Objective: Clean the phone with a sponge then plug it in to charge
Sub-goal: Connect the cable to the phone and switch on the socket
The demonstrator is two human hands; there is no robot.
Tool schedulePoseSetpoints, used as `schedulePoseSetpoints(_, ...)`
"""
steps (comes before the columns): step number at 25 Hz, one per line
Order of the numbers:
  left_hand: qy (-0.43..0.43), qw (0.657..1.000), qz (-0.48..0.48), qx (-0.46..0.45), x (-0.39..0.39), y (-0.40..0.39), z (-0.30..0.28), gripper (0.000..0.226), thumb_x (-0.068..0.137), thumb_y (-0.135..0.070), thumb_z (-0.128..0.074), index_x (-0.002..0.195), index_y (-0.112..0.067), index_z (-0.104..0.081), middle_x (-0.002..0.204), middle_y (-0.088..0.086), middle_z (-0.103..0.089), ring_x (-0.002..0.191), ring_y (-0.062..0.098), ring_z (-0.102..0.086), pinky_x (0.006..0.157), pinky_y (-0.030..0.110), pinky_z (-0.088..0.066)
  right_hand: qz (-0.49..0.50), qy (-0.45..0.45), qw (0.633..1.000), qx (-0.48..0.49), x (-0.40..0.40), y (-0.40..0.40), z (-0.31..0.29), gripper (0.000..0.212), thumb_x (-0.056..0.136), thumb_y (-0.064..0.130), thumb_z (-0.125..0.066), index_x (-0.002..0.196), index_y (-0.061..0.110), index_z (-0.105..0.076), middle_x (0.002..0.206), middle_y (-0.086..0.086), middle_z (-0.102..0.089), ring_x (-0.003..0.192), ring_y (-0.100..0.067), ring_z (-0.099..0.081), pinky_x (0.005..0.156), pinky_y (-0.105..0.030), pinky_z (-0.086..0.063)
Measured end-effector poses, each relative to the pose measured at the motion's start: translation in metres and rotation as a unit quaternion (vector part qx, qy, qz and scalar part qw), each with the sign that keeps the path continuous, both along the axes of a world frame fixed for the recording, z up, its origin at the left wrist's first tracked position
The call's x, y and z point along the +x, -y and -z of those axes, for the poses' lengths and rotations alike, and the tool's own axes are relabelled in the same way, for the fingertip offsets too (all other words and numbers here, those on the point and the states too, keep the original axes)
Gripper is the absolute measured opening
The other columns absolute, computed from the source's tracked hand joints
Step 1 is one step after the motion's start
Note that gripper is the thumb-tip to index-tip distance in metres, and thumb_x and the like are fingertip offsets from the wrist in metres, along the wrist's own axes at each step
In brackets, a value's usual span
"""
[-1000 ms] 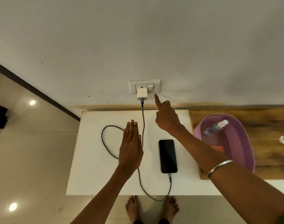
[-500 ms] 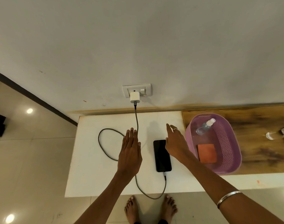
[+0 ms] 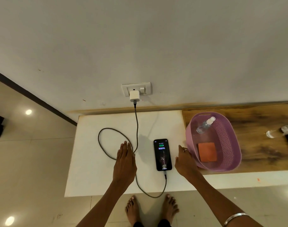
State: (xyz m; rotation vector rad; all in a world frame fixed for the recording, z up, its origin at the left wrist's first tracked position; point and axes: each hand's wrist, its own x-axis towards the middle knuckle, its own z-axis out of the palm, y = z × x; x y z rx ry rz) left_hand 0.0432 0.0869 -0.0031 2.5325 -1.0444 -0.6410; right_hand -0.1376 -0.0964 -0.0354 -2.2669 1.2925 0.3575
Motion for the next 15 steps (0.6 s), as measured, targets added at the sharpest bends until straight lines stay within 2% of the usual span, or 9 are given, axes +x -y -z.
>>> schedulePoseSetpoints(2,-0.002,1.0,0.003,0.014,-0.003,-0.005,0.005,0.053,0.109,-0.02,-0.027,0.158,-0.006,-0.014,0.168,0.009,-0.008,0.156,0.02,0.0,0.127,0.031,-0.007,0.026,-0.003,0.999,0.021,-0.003,-0.006,0.005,0.056,0.094,0.018,-0.054,0.145,0.009,-0.032,0.137,-0.008,-0.054,0.124,-0.02,-0.053,0.1,-0.027,-0.045)
schedulePoseSetpoints(4,0.022,1.0,-0.013,0.014,-0.007,-0.008,0.007,0.047,0.107,-0.015,-0.034,0.153,-0.005,-0.034,0.162,0.01,-0.032,0.155,0.023,-0.015,0.123,0.034,-0.025,0.041,0.001,0.999,0.034,-0.005,-0.011,0.007,0.053,0.093,0.014,-0.055,0.142,0.011,-0.037,0.135,-0.005,-0.055,0.123,-0.02,-0.054,0.099,-0.029,-0.047)
schedulePoseSetpoints(6,0.041,0.998,-0.046,0.009,-0.009,-0.008,0.005,0.038,0.104,-0.01,-0.041,0.139,-0.006,-0.055,0.143,0.01,-0.058,0.148,0.026,-0.035,0.11,0.038,-0.044,0.057,0.011,0.997,0.043,-0.004,-0.014,0.009,0.051,0.092,0.011,-0.054,0.141,0.011,-0.039,0.136,-0.007,-0.054,0.124,-0.022,-0.052,0.099,-0.03,-0.045)
schedulePoseSetpoints(8,0.027,0.997,-0.068,0.004,-0.01,-0.003,0.004,0.033,0.102,-0.008,-0.043,0.129,-0.006,-0.061,0.128,0.01,-0.067,0.136,0.028,-0.051,0.1,0.04,-0.051,0.067,0.013,0.997,0.047,-0.003,-0.015,0.009,0.051,0.093,0.011,-0.053,0.142,0.011,-0.039,0.138,-0.008,-0.052,0.125,-0.023,-0.051,0.099,-0.03,-0.045)
schedulePoseSetpoints(10,0.023,0.998,-0.06,-0.007,-0.009,0.001,0.002,0.029,0.1,-0.006,-0.045,0.124,-0.005,-0.063,0.117,0.011,-0.069,0.119,0.032,-0.062,0.093,0.041,-0.054,0.071,0.016,0.996,0.05,-0.001,-0.016,0.01,0.051,0.093,0.011,-0.054,0.142,0.011,-0.039,0.139,-0.008,-0.051,0.125,-0.023,-0.051,0.098,-0.03,-0.045)
schedulePoseSetpoints(11,0.026,0.998,-0.05,-0.008,-0.009,0.003,0.002,0.029,0.101,-0.006,-0.045,0.124,-0.004,-0.062,0.117,0.012,-0.068,0.117,0.033,-0.063,0.093,0.042,-0.055,0.072,0.015,0.996,0.049,-0.001,-0.017,0.01,0.051,0.093,0.011,-0.054,0.142,0.011,-0.039,0.139,-0.008,-0.05,0.126,-0.023,-0.051,0.098,-0.03,-0.045)
schedulePoseSetpoints(13,0.034,0.999,-0.025,-0.003,-0.01,0.006,0.004,0.035,0.103,-0.008,-0.044,0.135,-0.001,-0.057,0.133,0.017,-0.062,0.13,0.035,-0.055,0.107,0.043,-0.049,0.072,0.019,0.997,0.038,-0.001,-0.018,0.008,0.055,0.093,0.011,-0.055,0.144,0.011,-0.036,0.142,-0.008,-0.047,0.129,-0.023,-0.048,0.1,-0.03,-0.043)
schedulePoseSetpoints(15,0.043,0.999,0.004,0.0,-0.013,0.007,0.007,0.042,0.103,-0.007,-0.043,0.144,0.002,-0.046,0.149,0.02,-0.049,0.145,0.033,-0.039,0.12,0.039,-0.033,0.065,0.03,0.997,0.029,-0.001,-0.02,0.007,0.061,0.092,0.012,-0.056,0.147,0.01,-0.031,0.147,-0.009,-0.042,0.135,-0.023,-0.042,0.105,-0.032,-0.04)
